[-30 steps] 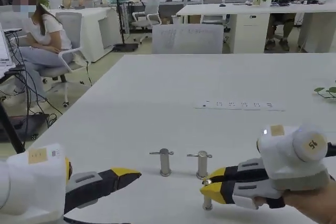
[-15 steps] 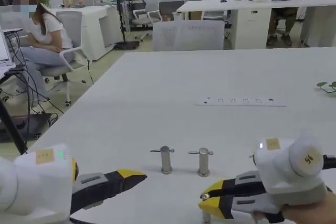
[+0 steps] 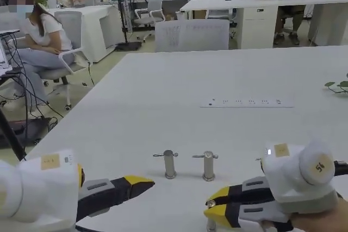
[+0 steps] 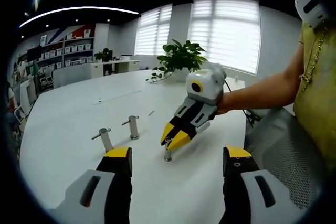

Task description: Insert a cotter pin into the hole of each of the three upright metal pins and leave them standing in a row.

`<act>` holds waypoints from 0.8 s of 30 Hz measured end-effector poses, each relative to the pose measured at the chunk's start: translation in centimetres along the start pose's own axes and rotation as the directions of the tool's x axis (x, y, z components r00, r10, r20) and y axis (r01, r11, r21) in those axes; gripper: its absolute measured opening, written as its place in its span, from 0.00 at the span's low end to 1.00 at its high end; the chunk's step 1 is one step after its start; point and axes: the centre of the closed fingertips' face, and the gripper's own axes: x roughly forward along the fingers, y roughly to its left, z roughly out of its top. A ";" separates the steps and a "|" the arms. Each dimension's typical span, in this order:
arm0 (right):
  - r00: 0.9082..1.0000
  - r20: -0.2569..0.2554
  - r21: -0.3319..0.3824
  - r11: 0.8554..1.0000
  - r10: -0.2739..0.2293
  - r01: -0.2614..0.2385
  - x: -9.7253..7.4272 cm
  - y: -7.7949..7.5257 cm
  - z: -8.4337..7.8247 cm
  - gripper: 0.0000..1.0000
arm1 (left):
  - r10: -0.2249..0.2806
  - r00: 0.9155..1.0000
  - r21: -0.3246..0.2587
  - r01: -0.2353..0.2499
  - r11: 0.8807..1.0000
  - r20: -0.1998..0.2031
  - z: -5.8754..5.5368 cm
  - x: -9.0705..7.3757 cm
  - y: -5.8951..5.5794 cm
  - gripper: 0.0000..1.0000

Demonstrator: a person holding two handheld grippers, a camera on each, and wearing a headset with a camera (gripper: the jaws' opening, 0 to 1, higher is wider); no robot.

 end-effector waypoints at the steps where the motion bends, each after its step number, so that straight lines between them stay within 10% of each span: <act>1: 1.000 -0.003 -0.002 1.000 0.000 0.000 0.0 0.0 0.0 0.09 | 0.000 1.000 0.000 0.000 1.000 -0.001 0.0 0.0 0.0 0.70; 24: 1.000 -0.027 0.002 1.000 -0.016 0.016 -1.4 -0.7 0.0 0.18 | -0.012 1.000 -0.004 0.012 1.000 0.008 0.1 0.4 0.1 0.69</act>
